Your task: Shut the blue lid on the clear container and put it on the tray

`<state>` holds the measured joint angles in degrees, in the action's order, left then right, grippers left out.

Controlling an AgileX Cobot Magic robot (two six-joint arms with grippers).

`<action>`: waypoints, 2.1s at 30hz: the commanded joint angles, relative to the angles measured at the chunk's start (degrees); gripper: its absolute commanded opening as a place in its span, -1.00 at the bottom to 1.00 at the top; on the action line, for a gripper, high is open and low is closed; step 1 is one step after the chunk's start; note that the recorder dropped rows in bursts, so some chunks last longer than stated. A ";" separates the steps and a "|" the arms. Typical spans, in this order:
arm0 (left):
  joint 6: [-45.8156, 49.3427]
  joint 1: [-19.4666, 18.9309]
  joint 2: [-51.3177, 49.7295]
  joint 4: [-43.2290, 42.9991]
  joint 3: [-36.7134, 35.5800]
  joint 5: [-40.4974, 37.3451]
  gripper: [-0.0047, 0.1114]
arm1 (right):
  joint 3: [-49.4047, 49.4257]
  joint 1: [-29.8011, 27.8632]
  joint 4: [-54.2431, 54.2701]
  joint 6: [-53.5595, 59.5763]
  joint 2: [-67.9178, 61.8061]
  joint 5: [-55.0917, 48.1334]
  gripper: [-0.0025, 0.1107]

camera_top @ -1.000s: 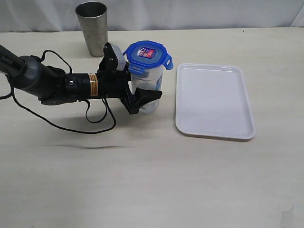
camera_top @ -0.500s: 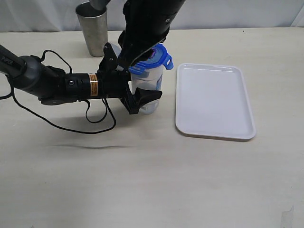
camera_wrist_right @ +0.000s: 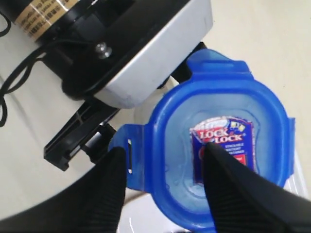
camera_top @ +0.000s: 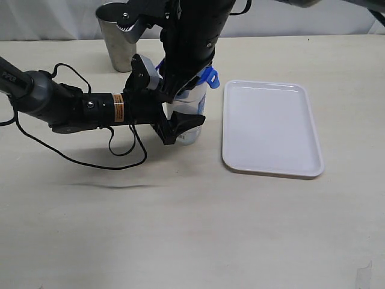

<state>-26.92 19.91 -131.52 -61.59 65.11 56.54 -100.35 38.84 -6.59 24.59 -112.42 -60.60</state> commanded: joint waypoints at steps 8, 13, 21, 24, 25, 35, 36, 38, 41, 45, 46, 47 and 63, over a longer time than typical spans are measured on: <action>-0.10 -0.19 -0.36 -0.53 -0.33 -3.40 -0.92 | 0.09 1.87 -8.70 1.51 -4.37 -1.71 -0.19; -0.10 -0.19 -0.36 -0.65 -0.33 -2.89 -0.92 | 0.09 4.68 -17.75 -1.20 -6.09 -1.57 -0.19; -0.10 -0.19 -0.36 -0.77 -0.33 -2.47 -0.92 | 0.09 5.27 -19.24 -0.75 -7.75 -2.11 -0.19; -0.35 -0.19 -0.36 -0.88 -0.33 -2.47 -0.92 | 0.09 5.27 -20.06 -0.75 -8.82 -2.11 -0.19; -0.35 -0.19 -0.36 -0.89 -0.33 -2.47 -0.92 | 0.09 5.27 -20.05 -0.75 -9.10 -1.86 -0.20; -0.35 -0.19 -0.36 -0.89 -0.33 -2.47 -0.92 | 0.09 5.27 -19.24 -0.19 -8.83 -1.01 -0.34; -0.35 -0.19 -0.36 -0.89 -0.33 -2.47 -0.92 | 0.09 5.27 -18.66 -0.19 -8.56 -0.75 -0.33; -0.35 -0.19 -0.36 -0.89 -0.33 -2.47 -0.92 | 0.09 5.14 -17.14 0.30 -7.50 -0.18 -0.26; -0.35 -0.19 -0.36 -0.88 -0.33 -2.37 -0.92 | 0.09 4.59 -15.51 0.30 -5.36 0.73 -0.14; -0.35 -0.19 -0.36 -0.88 -0.33 -2.37 -0.92 | 0.09 3.42 -12.13 0.30 -2.52 1.62 -0.11; -0.51 -0.19 -0.36 -0.88 -0.33 -2.43 -0.92 | 0.09 2.67 -10.24 0.44 -1.51 1.86 -0.11; -0.51 -0.19 -0.36 -0.88 -0.33 -2.43 -0.92 | 0.09 2.19 -8.59 0.96 -0.85 1.98 -0.11; -0.49 -0.19 -0.36 -1.00 -0.33 -2.43 -0.92 | 0.09 -11.15 25.18 1.88 4.71 3.45 -0.12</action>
<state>-27.20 19.58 -131.52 -60.21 65.55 55.79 -100.50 30.40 13.90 33.35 -108.37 -57.50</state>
